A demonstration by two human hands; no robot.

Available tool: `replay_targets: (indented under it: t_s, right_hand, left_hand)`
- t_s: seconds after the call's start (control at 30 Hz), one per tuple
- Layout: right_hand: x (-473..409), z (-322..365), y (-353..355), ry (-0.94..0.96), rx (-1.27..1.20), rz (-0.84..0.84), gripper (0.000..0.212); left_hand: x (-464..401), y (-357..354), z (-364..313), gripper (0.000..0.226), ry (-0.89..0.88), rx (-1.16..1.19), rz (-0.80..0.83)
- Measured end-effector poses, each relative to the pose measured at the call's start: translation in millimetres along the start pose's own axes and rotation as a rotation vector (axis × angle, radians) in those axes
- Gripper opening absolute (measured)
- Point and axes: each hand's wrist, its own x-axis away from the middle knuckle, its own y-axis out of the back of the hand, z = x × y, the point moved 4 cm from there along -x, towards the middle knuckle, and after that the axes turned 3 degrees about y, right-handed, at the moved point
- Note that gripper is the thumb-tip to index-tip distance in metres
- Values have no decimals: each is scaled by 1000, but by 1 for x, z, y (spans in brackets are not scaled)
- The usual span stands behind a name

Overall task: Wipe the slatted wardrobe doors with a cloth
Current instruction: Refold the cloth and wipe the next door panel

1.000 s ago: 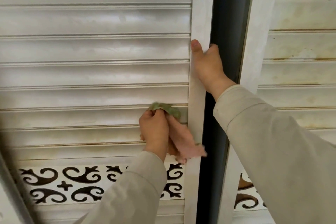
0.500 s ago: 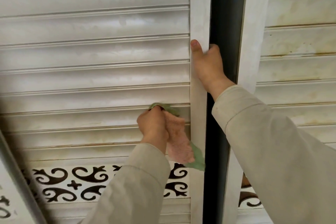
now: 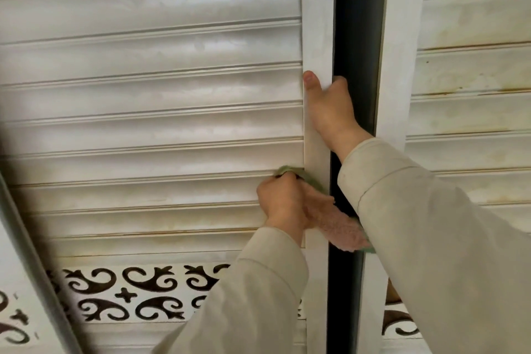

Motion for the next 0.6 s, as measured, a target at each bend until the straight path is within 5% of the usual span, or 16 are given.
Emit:
replay_targets:
  t_s: [0.17,0.33,0.6]
  right_hand:
    - [-1,-2,6,-5,11,-1,73]
    - [1,0,4,0,-8,5,69]
    - [0,0,4,-2,-27,9,65]
  left_hand:
    - [-23,57,-26,10,-71,143,-195]
    - [-33,104,-64,10,-23,415,-197]
    - [-31,89,-97,8,-76,209,-267]
